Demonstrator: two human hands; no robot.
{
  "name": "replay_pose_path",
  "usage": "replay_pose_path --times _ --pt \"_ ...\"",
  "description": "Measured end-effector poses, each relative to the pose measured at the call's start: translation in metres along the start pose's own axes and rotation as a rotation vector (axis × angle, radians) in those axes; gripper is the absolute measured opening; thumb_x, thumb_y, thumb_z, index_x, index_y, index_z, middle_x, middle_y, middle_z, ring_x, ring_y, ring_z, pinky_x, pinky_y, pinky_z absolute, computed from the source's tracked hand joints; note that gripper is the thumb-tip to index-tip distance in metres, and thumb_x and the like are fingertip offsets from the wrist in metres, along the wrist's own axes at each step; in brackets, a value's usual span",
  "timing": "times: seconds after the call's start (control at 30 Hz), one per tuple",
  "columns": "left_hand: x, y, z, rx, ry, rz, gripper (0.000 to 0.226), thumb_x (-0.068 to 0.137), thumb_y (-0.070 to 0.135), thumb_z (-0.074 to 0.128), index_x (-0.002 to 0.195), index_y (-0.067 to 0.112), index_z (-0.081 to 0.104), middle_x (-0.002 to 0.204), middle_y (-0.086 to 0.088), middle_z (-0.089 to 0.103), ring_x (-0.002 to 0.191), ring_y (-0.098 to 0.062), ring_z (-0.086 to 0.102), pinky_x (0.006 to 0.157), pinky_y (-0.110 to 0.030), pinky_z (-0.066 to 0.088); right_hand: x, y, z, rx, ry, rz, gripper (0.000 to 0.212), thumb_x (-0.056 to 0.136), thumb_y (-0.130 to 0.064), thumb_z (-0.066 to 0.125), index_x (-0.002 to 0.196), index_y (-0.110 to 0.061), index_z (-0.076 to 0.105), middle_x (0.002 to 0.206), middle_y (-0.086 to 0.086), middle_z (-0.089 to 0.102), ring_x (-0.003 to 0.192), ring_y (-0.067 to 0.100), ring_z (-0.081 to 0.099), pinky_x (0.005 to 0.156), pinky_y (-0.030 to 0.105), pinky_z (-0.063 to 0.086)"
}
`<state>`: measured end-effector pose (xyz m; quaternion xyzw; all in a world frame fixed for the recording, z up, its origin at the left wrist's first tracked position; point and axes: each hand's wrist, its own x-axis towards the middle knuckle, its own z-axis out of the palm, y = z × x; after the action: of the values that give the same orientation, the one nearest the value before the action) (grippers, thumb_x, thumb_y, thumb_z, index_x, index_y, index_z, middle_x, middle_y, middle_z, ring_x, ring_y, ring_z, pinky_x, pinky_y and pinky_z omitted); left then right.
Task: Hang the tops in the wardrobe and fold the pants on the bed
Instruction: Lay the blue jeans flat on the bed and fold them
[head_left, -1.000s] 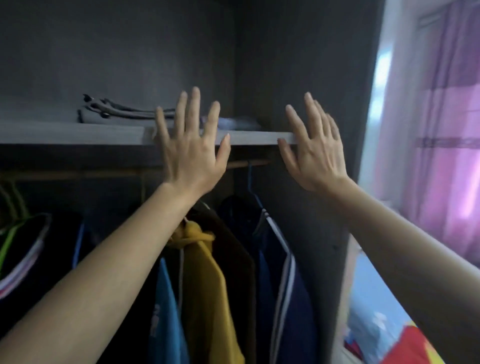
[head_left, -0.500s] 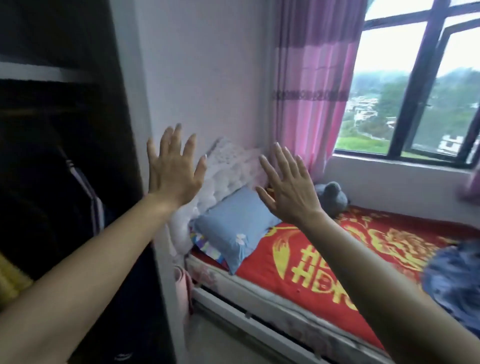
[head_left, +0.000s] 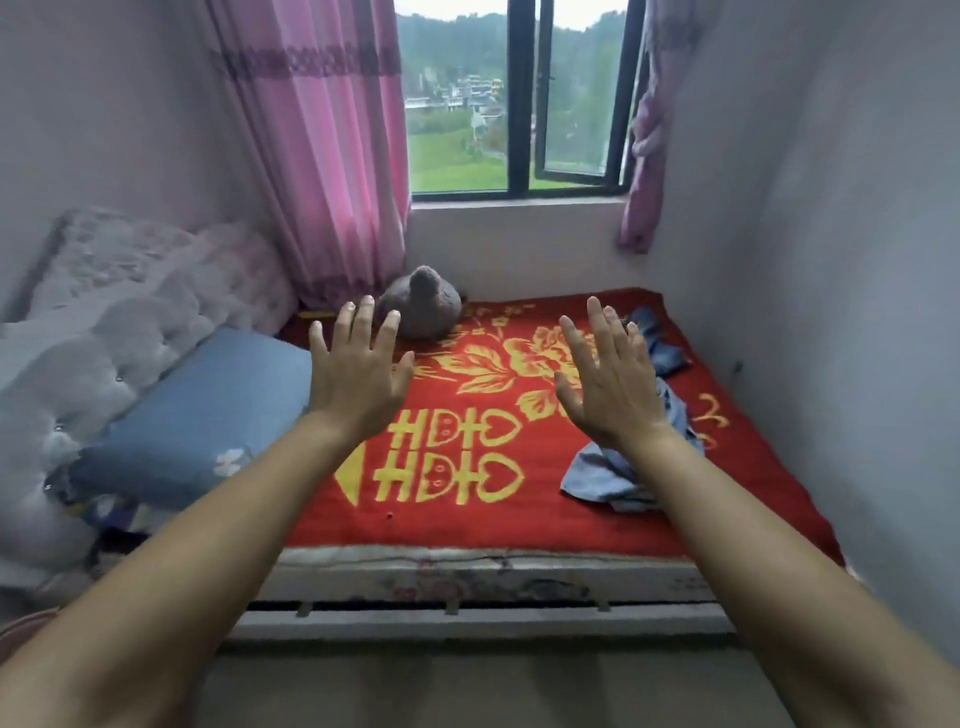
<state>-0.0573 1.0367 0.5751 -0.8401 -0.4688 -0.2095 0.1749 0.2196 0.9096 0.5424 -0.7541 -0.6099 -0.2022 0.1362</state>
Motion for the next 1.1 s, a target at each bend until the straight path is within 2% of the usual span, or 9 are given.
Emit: replay_pose_path --times 0.2,0.43,0.6,0.73,0.83,0.97,1.1 --pt "0.11 0.058 0.089 -0.17 -0.012 0.087 0.057 0.096 0.046 0.046 0.143 0.015 0.044 0.152 -0.018 0.036 0.14 -0.036 0.031 0.109 -0.064 0.024 0.055 0.099 0.041 -0.147 -0.07 0.159 0.071 0.092 -0.049 0.033 0.152 -0.012 0.034 0.159 0.023 0.023 0.143 0.041 0.03 0.113 0.057 0.028" --pt "0.227 0.131 0.171 -0.252 -0.104 0.305 0.058 0.098 0.046 0.041 0.147 0.017 0.039 0.156 -0.015 0.03 0.145 -0.033 0.024 0.113 -0.06 0.023 0.106 0.193 0.075 -0.183 -0.048 0.371 0.07 0.094 -0.043 0.051 0.154 -0.014 0.031 0.161 0.022 0.019 0.145 0.04 0.026 0.116 0.055 0.023" --pt "0.266 0.204 0.23 -0.319 -0.212 0.385 0.06 0.1 0.049 0.033 0.151 0.018 0.03 0.16 -0.013 0.022 0.148 -0.031 0.016 0.116 -0.057 0.018 0.101 0.252 0.12 -0.193 -0.123 0.437 0.071 0.091 -0.04 0.06 0.152 -0.013 0.036 0.159 0.024 0.025 0.143 0.041 0.032 0.115 0.056 0.025" --pt "0.282 0.257 0.287 -0.315 -0.333 0.428 0.061 0.1 0.052 0.028 0.152 0.02 0.026 0.161 -0.013 0.019 0.149 -0.031 0.014 0.116 -0.056 0.018 0.101 0.308 0.17 -0.169 -0.189 0.533 0.071 0.093 -0.045 0.052 0.154 -0.014 0.032 0.159 0.023 0.023 0.144 0.04 0.031 0.117 0.054 0.023" --pt "0.293 0.295 0.33 -0.317 -0.405 0.39 0.059 0.101 0.052 0.028 0.152 0.022 0.026 0.161 -0.011 0.019 0.149 -0.03 0.013 0.116 -0.056 0.018 0.106 0.352 0.213 -0.13 -0.231 0.549 0.071 0.093 -0.047 0.046 0.153 -0.013 0.031 0.159 0.024 0.024 0.142 0.041 0.033 0.116 0.055 0.025" --pt "0.304 0.341 0.381 -0.311 -0.559 0.218 0.063 0.1 0.055 0.026 0.154 0.023 0.022 0.162 -0.009 0.015 0.149 -0.028 0.012 0.117 -0.051 0.019 0.115 0.406 0.273 -0.038 -0.32 0.544 0.078 0.089 -0.041 0.062 0.153 -0.01 0.03 0.157 0.028 0.024 0.138 0.044 0.038 0.112 0.057 0.032" --pt "0.305 0.375 0.429 -0.234 -0.665 0.227 0.063 0.1 0.054 0.027 0.155 0.023 0.019 0.163 -0.009 0.012 0.15 -0.027 0.009 0.116 -0.052 0.021 0.13 0.451 0.336 0.032 -0.407 0.531 0.086 0.086 -0.04 0.065 0.155 -0.01 0.025 0.158 0.03 0.02 0.136 0.044 0.041 0.11 0.056 0.036"
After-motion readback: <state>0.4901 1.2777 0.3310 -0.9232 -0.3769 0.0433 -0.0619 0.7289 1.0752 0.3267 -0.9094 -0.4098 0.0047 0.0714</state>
